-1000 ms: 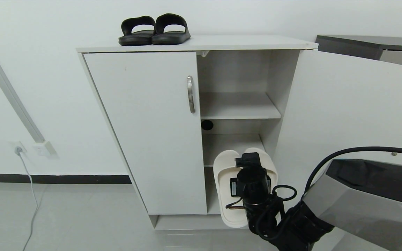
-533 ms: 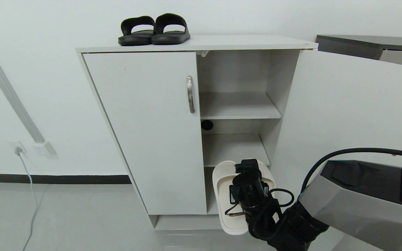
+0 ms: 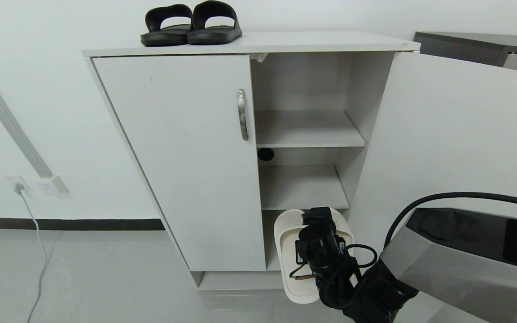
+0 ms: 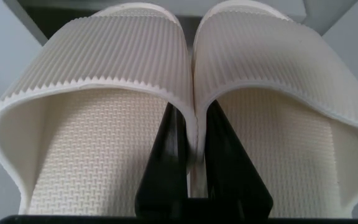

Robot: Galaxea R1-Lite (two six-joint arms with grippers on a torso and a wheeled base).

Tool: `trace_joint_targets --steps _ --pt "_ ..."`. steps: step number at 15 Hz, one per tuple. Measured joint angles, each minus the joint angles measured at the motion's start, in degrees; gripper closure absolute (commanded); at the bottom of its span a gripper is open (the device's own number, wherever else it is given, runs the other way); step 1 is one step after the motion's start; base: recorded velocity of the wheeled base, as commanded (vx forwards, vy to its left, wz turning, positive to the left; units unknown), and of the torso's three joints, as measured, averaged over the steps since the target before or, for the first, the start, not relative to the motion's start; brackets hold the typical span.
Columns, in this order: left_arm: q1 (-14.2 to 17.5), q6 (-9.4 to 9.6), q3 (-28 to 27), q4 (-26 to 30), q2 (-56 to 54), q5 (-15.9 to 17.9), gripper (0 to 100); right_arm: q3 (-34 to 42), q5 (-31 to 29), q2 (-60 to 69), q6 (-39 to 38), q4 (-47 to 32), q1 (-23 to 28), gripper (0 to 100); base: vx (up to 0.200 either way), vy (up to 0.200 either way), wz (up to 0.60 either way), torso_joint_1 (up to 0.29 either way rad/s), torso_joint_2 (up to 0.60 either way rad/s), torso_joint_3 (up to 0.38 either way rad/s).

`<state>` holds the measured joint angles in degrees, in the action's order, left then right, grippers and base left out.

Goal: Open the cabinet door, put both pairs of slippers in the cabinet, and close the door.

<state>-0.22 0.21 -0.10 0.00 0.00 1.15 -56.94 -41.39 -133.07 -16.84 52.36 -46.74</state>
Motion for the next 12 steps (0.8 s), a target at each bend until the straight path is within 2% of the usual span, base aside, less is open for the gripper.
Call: trace_joint_targets --steps 5,9,12 --pt "0.0 -0.02 0.0 0.0 0.0 0.0 100 -0.4 0.3 -0.8 -1.3 1.1 0.5 100 0.000 0.000 0.00 0.005 0.00 -0.171" --pt "0.0 -0.02 0.0 0.0 0.0 0.0 100 1.2 -0.2 -1.9 3.7 13.8 0.7 100 0.000 0.000 0.00 0.000 0.00 0.000" --pt "0.0 -0.02 0.0 0.0 0.0 0.0 100 2.3 -0.2 -2.7 5.8 16.0 0.9 100 0.000 0.000 0.00 0.000 0.00 0.000"
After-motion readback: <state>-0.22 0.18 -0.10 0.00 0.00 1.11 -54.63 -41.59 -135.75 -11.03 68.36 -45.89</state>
